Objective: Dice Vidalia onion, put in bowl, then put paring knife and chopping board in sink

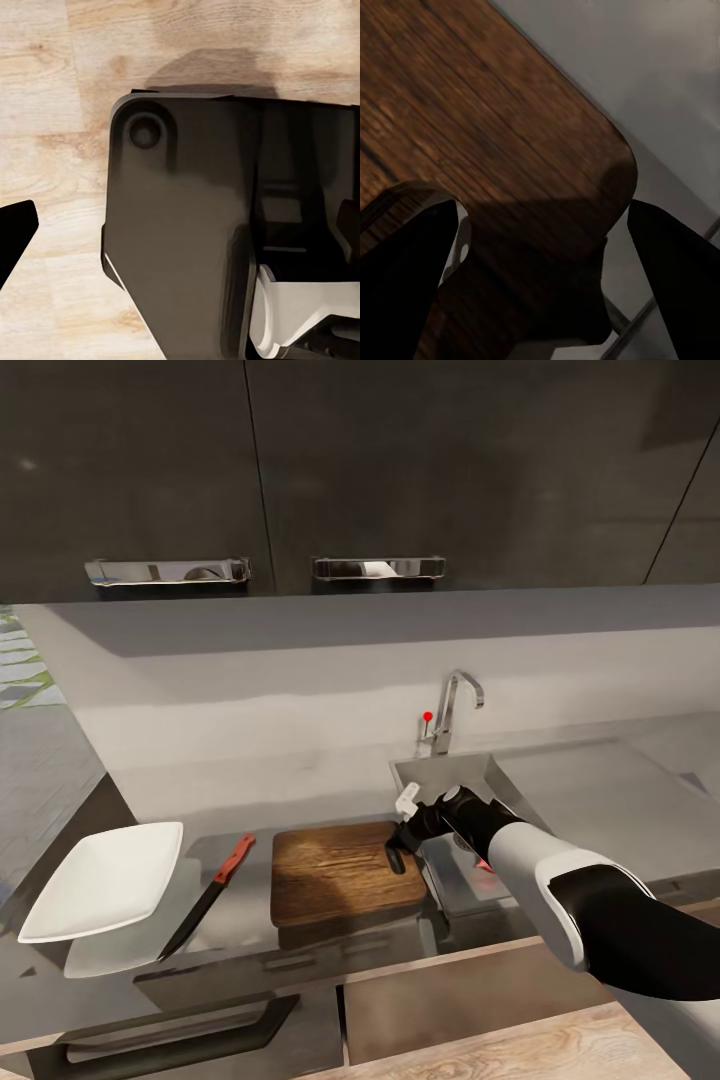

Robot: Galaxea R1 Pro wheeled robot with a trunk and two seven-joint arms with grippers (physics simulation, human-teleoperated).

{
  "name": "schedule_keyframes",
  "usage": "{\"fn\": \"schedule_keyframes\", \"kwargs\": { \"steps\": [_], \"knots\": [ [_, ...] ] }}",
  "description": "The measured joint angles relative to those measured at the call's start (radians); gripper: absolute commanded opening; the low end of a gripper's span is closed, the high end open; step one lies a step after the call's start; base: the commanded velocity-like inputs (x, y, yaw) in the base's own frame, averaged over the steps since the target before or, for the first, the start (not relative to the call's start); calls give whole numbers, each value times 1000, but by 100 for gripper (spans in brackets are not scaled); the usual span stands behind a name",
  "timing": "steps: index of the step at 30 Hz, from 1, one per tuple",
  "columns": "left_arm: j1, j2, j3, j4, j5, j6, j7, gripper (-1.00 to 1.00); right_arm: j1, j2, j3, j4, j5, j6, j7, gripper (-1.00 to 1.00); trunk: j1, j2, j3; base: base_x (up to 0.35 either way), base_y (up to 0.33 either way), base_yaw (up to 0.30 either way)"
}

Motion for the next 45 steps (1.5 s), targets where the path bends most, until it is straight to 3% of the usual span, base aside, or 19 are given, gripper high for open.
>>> {"fn": "schedule_keyframes", "kwargs": {
  "steps": [7, 8, 37, 45],
  "knots": [
    [0, 0, 0, 0, 0, 0, 0, 100, 0, 0, 0, 0, 0, 0, 0, -100, 0, 0, 0, 0, 0, 0],
    [0, 0, 0, 0, 0, 0, 0, 100, 0, 0, 0, 0, 0, 0, 0, 100, 0, 0, 0, 0, 0, 0],
    [0, 0, 0, -1, 0, 0, 0, 100, 0, 3, 1, -21, -1, -6, 0, 100, 0, 0, 0, 0, 0, 0],
    [1, 1, 0, -1, 0, 0, 0, 100, 0, 1, 4, -155, -9, 60, 1, 100, 0, 0, 0, 0, 0, 0]
  ]
}}
